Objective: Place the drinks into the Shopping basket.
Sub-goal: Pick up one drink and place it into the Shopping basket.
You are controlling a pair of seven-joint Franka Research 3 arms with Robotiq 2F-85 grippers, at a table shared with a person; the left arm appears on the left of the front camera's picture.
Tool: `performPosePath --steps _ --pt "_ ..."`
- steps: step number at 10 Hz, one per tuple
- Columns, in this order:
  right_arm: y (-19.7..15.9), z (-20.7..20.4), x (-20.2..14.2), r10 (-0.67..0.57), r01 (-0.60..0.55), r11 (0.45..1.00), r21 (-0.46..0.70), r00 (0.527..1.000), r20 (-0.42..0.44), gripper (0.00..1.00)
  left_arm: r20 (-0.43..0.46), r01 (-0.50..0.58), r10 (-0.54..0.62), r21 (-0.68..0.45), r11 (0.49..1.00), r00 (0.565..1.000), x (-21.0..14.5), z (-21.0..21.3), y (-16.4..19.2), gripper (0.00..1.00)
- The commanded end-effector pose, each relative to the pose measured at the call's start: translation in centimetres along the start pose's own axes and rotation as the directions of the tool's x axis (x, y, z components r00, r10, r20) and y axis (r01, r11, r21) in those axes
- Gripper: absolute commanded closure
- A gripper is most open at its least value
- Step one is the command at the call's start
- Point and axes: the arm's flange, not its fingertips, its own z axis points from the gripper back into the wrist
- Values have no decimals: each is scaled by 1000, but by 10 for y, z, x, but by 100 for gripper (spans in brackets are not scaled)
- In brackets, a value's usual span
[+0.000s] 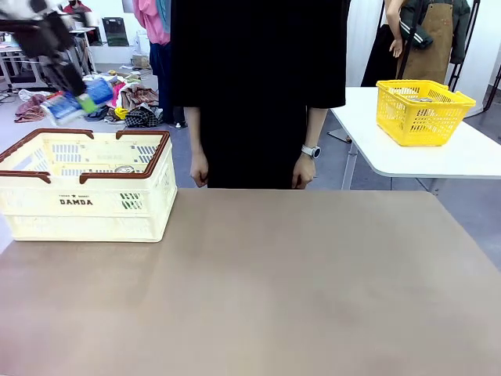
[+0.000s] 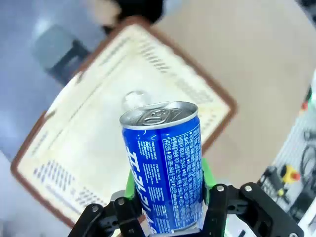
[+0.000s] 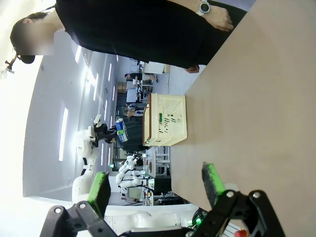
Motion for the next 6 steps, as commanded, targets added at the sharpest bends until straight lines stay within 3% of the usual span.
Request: performPosePath --steps 1,3,4,5,6 --pt "2 0 0 5 -5 1000 7 1000 -2 0 76 -291 290 -5 957 954 3 -5 31 100" --pt "2 0 0 5 -5 1000 7 1000 -2 0 31 -471 470 12 882 882 -21 -20 52 100" --pt "2 0 0 5 -5 1000 7 1000 -2 0 14 -568 567 11 823 823 -24 -28 58 100" --pt "2 0 0 5 -5 1000 7 1000 -2 0 40 -629 628 53 776 778 -24 -33 60 100" --pt "2 0 0 5 -5 1000 7 1000 -2 0 88 -649 644 85 756 760 -19 -37 60 100"
